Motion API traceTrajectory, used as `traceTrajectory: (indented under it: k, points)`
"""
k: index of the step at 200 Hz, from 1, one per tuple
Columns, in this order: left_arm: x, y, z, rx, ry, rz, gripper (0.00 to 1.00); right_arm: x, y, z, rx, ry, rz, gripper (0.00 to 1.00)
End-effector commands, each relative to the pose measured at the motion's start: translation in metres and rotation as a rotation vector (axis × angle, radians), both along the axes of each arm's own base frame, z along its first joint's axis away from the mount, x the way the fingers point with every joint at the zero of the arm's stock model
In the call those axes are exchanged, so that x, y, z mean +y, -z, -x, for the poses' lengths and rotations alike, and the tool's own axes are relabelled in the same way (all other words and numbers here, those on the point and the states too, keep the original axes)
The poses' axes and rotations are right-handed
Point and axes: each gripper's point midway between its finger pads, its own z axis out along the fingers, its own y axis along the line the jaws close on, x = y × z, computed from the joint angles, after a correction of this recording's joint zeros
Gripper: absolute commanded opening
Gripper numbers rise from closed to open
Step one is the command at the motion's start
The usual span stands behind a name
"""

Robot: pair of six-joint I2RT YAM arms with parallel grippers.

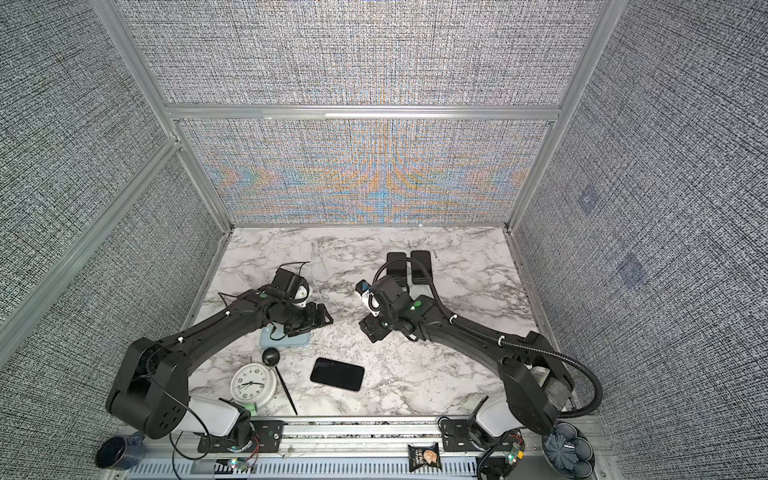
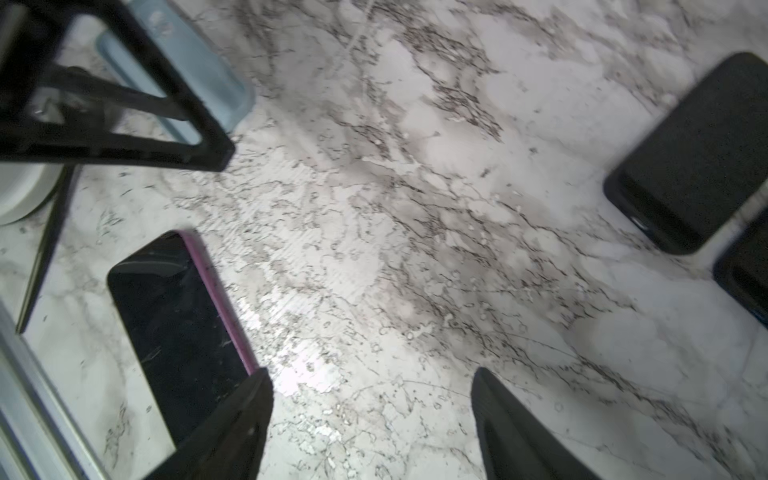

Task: Put the phone into the phone case

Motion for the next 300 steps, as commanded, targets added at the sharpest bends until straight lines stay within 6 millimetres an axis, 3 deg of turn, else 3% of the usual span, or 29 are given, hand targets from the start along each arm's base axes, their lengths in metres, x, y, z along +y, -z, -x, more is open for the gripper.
traceTrajectory:
  k: [1, 40, 77, 106, 145, 300]
  points:
    - [0.005, 0.005, 0.010, 0.023, -0.021, -0.003, 0.83, 0.027, -0.001, 0.034, -0.044, -0.206, -0.050, 0.78]
    - [0.011, 0.007, 0.022, 0.034, -0.040, 0.005, 0.83, 0.046, 0.024, 0.075, -0.039, -0.347, 0.027, 0.78]
    - [0.017, 0.007, 0.028, 0.035, -0.053, -0.005, 0.83, 0.055, 0.057, 0.095, -0.030, -0.431, 0.137, 0.81]
    - [0.022, 0.013, 0.029, 0.044, -0.073, -0.015, 0.83, 0.056, 0.078, 0.095, -0.023, -0.438, 0.199, 0.88]
    - [0.023, 0.016, 0.029, 0.052, -0.079, -0.008, 0.83, 0.057, 0.091, 0.097, -0.005, -0.462, 0.242, 0.89]
    - [0.023, 0.024, 0.026, 0.067, -0.084, -0.007, 0.83, 0.063, 0.109, 0.093, 0.056, -0.466, 0.312, 0.88]
